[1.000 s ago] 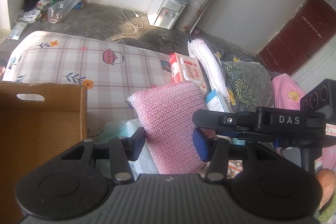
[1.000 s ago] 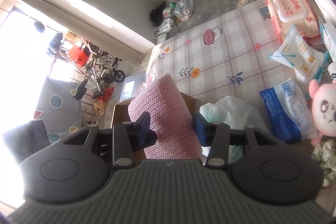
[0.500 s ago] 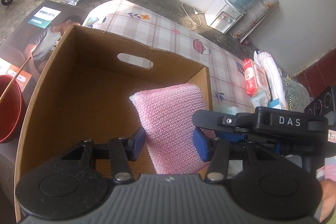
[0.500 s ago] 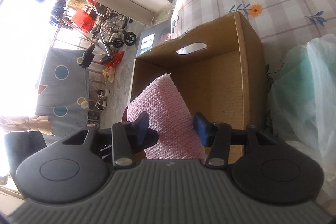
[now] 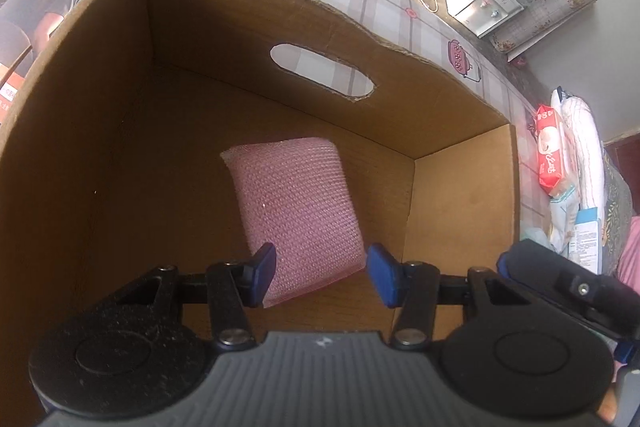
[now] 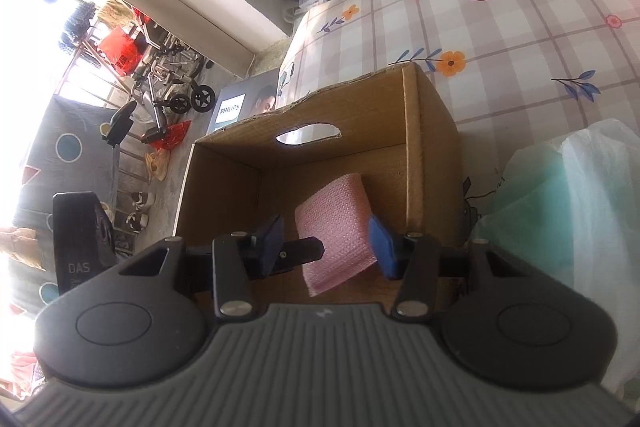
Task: Organize soft objects
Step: 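Carry the pink pad with the left tool into the cardboard box, then open the left tool to drop the pink pad and withdraw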
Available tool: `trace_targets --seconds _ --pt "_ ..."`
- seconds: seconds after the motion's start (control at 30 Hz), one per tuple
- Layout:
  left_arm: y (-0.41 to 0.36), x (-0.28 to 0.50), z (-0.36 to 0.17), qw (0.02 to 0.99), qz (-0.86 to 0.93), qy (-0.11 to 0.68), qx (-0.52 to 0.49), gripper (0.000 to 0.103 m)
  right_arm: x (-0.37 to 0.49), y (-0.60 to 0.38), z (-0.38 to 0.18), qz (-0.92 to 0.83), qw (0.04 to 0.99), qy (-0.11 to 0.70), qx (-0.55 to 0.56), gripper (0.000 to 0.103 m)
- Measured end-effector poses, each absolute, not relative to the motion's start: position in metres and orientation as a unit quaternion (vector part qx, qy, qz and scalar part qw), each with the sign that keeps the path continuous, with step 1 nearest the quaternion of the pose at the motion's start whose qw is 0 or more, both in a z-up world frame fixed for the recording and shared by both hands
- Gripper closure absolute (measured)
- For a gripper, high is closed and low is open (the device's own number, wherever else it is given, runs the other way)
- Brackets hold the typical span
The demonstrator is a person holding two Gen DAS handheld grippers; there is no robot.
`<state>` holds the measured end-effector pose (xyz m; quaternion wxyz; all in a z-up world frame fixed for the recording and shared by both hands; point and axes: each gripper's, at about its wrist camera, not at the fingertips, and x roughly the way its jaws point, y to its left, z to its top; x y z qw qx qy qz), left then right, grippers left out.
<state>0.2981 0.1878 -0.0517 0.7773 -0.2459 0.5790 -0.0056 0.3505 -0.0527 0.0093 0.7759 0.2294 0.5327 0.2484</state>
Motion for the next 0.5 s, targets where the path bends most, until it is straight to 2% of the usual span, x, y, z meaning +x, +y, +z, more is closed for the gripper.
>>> trace_targets --seconds 0.17,0.3,0.37,0.5 --pt "0.19 0.3 -0.065 0.768 0.018 0.594 -0.238 0.051 0.332 -0.082 0.025 0.271 0.779 0.511 0.242 0.056" --pt "0.192 0.309 -0.081 0.754 0.033 0.612 -0.236 0.057 0.32 -0.1 0.027 0.283 0.778 0.501 0.252 0.056" --pt "0.191 0.313 -0.082 0.76 0.025 0.605 -0.238 0.057 0.317 -0.106 0.025 0.285 0.776 0.503 0.254 0.056" --pt "0.18 0.323 -0.078 0.776 -0.001 0.6 -0.195 0.058 0.317 -0.116 0.017 0.283 0.771 0.509 0.256 0.056"
